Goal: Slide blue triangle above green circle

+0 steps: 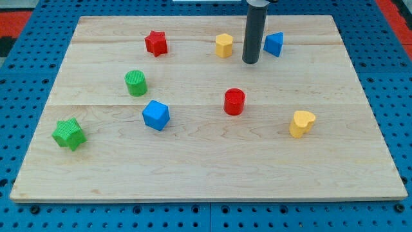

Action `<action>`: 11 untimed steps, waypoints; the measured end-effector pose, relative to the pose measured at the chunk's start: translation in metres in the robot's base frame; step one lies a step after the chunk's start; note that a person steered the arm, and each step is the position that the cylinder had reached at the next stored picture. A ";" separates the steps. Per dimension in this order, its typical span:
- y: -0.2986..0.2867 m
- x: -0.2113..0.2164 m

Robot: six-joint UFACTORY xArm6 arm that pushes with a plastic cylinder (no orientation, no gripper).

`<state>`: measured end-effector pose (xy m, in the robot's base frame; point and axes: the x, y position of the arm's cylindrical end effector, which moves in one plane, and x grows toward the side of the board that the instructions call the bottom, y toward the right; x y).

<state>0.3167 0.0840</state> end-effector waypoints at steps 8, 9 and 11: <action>-0.149 0.017; -0.202 0.017; -0.260 -0.014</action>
